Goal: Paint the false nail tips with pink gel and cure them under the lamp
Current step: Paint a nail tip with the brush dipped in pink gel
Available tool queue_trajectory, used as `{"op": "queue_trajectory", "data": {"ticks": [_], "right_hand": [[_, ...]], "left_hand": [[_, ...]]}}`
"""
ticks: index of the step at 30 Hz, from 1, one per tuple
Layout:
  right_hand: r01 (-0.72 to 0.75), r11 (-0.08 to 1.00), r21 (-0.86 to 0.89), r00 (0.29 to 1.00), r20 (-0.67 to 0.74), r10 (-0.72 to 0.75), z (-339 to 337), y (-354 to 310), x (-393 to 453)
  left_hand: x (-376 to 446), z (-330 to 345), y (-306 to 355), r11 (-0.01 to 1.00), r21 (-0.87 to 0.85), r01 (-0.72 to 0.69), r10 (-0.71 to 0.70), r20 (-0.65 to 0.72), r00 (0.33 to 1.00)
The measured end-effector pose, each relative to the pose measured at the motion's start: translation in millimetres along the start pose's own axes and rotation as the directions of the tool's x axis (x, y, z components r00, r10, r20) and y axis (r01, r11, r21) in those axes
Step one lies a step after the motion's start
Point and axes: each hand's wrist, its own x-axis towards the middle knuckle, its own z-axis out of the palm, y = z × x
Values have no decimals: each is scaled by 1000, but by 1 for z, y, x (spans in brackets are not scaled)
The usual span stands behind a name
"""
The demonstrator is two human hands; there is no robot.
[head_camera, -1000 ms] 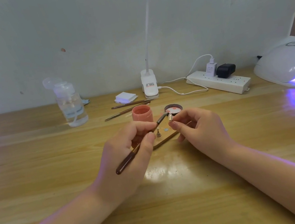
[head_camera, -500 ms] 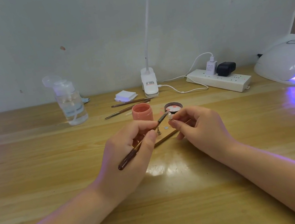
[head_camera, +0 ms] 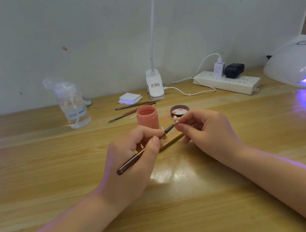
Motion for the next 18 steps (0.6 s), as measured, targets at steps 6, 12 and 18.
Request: {"op": "queue_trajectory", "data": {"ticks": [6, 12, 18], "right_hand": [[1, 1000, 3, 1000, 6, -1, -1, -1, 0], [-4, 1000, 0, 1000, 13, 4, -2, -3, -1], [1, 1000, 30, 1000, 19, -2, -1, -5, -1]], "left_hand": [[0, 1, 3, 999, -31, 7, -8, -36, 999], [0, -1, 1, 1000, -29, -1, 1, -10, 1000], [1, 1, 1, 1000, -9, 3, -3, -16, 1000]]}}
